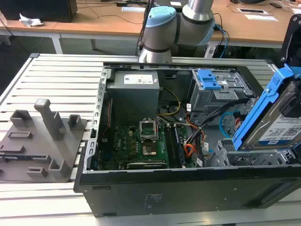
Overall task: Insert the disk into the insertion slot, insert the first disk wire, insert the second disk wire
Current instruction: 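Insert the disk into the insertion slot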
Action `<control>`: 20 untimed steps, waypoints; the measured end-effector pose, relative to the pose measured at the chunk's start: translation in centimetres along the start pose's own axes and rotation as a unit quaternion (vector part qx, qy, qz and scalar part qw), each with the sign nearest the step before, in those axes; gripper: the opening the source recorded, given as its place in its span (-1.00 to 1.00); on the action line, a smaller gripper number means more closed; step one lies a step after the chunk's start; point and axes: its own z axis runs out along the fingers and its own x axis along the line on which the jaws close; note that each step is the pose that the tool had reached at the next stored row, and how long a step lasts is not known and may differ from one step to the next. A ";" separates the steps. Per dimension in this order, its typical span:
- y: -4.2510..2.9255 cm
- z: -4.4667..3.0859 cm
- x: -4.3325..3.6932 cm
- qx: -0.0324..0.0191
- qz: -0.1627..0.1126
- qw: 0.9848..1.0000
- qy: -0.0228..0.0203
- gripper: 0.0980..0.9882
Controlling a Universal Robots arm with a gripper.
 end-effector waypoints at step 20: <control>-1.11 3.28 -2.37 -0.001 0.000 1.000 0.000 -0.41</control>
